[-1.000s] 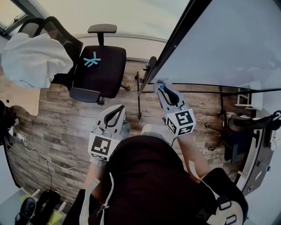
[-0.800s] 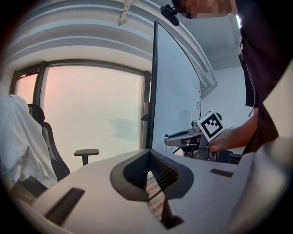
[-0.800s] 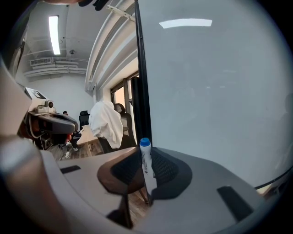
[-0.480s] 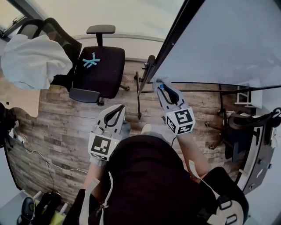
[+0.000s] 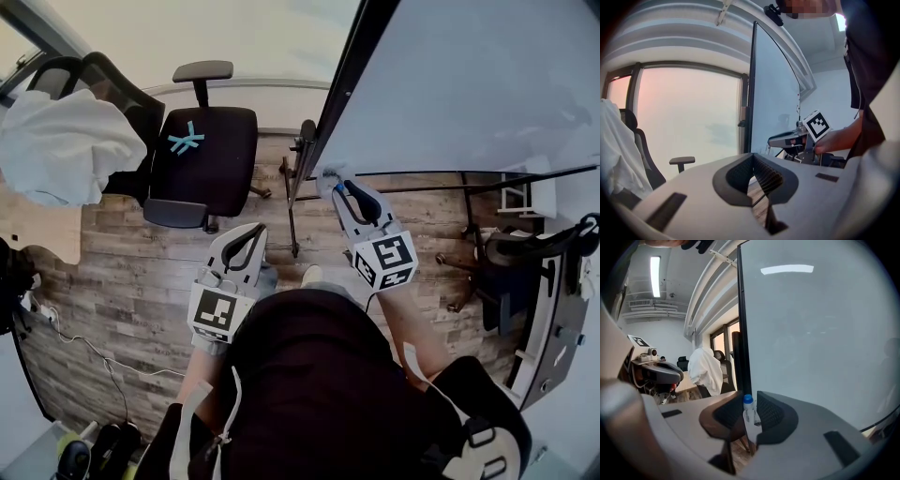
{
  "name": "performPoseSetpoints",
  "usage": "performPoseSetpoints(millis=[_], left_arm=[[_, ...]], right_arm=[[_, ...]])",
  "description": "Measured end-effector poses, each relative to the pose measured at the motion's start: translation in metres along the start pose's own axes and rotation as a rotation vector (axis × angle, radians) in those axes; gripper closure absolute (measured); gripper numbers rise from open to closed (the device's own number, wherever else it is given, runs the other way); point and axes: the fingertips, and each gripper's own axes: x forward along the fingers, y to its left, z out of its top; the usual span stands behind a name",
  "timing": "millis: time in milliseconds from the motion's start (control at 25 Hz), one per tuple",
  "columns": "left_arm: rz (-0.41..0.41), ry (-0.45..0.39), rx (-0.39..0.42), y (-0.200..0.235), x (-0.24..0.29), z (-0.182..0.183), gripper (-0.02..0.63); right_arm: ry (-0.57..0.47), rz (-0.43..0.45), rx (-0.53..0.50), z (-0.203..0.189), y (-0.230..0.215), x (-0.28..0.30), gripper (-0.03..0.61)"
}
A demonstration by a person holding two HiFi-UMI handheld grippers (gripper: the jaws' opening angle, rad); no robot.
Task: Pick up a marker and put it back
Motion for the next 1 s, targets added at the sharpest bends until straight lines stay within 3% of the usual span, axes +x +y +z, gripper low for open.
performPoseSetpoints(millis=[440, 1000], left_arm=[[-0.09, -0.016, 0.028, -0.011, 0.02, 0.015, 0.607], [-0.272, -0.035, 0.081, -0.035, 0.058, 0.034, 0.607]], right_arm=[[-0.046, -0.076, 0.019, 0.016, -0.014, -0.024, 0.489], [-0.102, -0.249, 0.065, 0.028, -0.042, -0.069, 0.489]])
